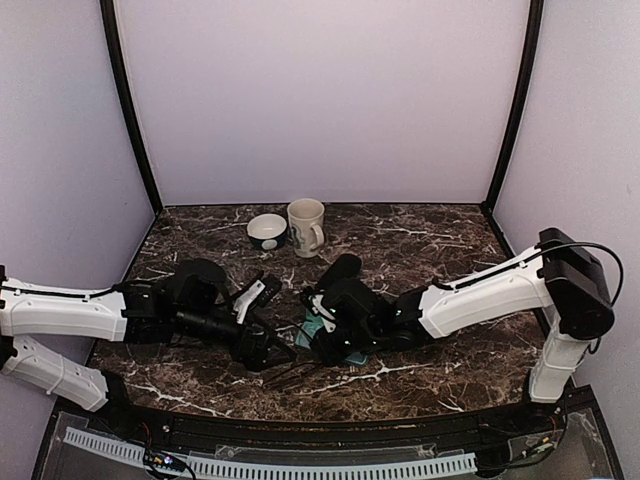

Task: Organize the sunglasses
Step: Fold the right temple of the sunglasses on the sunglasses, then pass from the right arm to the left

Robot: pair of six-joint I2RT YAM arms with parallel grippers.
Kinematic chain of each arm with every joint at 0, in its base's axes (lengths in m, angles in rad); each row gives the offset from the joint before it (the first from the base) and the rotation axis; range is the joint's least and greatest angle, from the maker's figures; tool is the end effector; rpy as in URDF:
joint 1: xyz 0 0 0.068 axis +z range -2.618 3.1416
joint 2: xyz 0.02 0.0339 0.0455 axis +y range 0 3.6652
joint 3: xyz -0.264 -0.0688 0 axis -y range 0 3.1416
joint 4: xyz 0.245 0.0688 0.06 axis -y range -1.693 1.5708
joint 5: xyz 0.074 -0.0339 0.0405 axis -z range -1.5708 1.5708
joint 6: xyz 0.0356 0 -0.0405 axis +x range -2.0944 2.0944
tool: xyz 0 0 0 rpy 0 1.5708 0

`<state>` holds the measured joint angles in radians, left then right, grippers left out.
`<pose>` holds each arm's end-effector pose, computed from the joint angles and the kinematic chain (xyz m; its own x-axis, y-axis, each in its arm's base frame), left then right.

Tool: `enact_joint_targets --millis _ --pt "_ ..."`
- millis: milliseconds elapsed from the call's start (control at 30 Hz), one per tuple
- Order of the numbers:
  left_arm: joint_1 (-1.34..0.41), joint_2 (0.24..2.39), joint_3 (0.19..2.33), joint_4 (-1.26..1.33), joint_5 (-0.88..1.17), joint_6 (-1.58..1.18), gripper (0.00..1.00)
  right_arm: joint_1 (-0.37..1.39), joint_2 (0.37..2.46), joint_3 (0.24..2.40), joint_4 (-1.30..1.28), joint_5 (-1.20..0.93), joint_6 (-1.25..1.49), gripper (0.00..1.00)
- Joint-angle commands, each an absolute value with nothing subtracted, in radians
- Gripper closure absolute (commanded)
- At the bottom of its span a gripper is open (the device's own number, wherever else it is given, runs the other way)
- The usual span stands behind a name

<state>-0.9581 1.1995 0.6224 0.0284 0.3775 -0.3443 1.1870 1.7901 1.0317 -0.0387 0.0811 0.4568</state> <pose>0.1351 -0.2151 0.2203 -0.6001 0.3081 -0.7382 0.7849 0.4051 -0.4690 0.1424 0.3448 0.1679 -0.6387 -0.4075 -0.6527 -0.6923 0.6746 0.2562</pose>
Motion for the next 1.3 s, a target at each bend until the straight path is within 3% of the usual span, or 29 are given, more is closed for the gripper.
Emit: enact_joint_targets --millis 0,533,867,1100,1267 --pt "-0.961 1.176 0.605 0.043 0.397 -0.476 0.01 1.200 1.725 1.006 0.045 0.159 0.448 1.00" --pt "-0.949 1.171 0.493 0.253 0.501 -0.781 0.01 1.243 1.601 0.935 0.073 0.466 0.495 1.00" --pt "-0.938 1.245 0.526 0.264 0.511 -0.832 0.22 1.255 1.541 0.909 0.067 0.550 0.534 1.00" --pt "-0.937 1.226 0.536 0.275 0.453 -0.836 0.17 1.262 1.550 0.908 0.068 0.557 0.568 1.00" --pt "-0.934 1.210 0.538 0.276 0.418 -0.845 0.21 1.264 1.558 0.914 0.059 0.563 0.600 1.00"
